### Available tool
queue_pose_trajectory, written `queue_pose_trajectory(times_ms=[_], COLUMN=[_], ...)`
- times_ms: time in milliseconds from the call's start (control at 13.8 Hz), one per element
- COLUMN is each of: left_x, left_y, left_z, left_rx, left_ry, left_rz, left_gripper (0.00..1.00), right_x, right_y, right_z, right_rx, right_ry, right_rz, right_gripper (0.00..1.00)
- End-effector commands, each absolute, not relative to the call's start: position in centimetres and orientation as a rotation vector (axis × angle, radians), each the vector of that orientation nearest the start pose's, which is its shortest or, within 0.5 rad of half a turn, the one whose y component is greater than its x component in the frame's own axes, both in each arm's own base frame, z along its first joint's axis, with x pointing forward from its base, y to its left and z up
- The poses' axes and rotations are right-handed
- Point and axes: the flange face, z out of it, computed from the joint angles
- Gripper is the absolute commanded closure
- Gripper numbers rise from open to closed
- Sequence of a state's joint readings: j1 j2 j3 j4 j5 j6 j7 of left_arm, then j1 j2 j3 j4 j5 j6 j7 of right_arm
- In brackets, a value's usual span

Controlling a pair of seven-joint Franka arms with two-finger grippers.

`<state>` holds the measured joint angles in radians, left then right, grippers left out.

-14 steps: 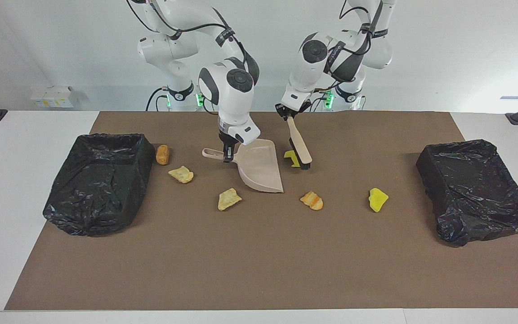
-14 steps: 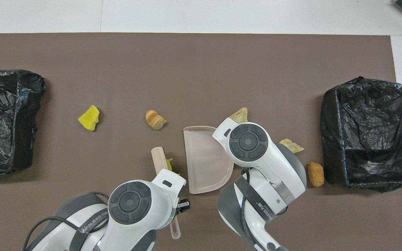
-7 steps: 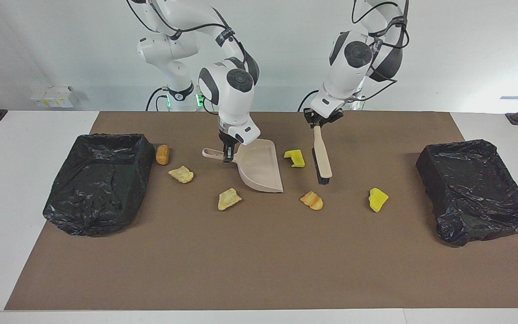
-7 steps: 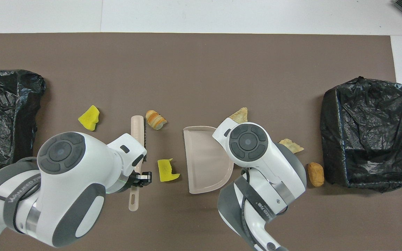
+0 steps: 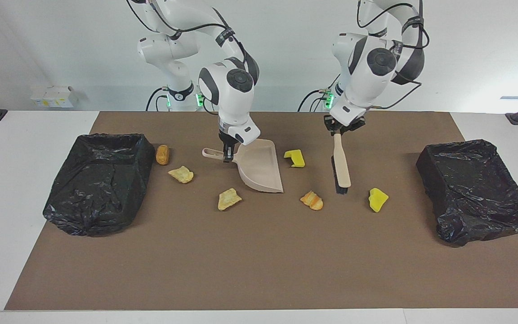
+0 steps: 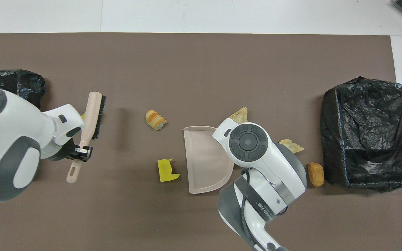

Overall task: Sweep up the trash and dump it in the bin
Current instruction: 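Move the brush with the left gripper to the far yellow sponge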

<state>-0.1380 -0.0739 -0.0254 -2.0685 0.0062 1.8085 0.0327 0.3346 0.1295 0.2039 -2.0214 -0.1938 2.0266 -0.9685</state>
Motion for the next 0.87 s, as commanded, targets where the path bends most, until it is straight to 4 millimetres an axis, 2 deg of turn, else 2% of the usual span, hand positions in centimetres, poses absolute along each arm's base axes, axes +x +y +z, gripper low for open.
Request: queue_pose_trajectory(times_ms=[0,145,218,363,508,580,798], left_x=[52.7,54.5,55.4,57.1,57.5,57.5,57.1], left_y=[-3.4,1.3,2.5,3.4,4.9,5.1,3.7], left_z=[44.8,43.3,42.9,41.4,39.2,38.7,37.7], left_rx=[-3.03,-2.997,-2.975,-2.941,-2.928,-2.926,-2.921], left_ry=[0.449,0.563,0.58,0.59,0.606,0.63,0.668], left_rz=[0.252,0.211,0.197,0.209,0.219,0.23,0.263], left_gripper=[1.0,1.0,1.0,1.0,1.0,1.0,1.0], right_x=[48.5,48.5,48.5,48.5,48.5,48.5,48.3], right_y=[27.3,27.3,27.4,27.3,27.3,27.3,27.3], right_z=[37.8,37.7,37.7,37.7,37.8,37.8,37.7], right_rx=[2.099,2.101,2.099,2.104,2.11,2.115,2.133], right_ry=[2.138,2.137,2.139,2.136,2.129,2.124,2.104], right_rz=[-0.229,-0.229,-0.229,-0.228,-0.227,-0.227,-0.245], right_gripper=[1.0,1.0,1.0,1.0,1.0,1.0,1.0])
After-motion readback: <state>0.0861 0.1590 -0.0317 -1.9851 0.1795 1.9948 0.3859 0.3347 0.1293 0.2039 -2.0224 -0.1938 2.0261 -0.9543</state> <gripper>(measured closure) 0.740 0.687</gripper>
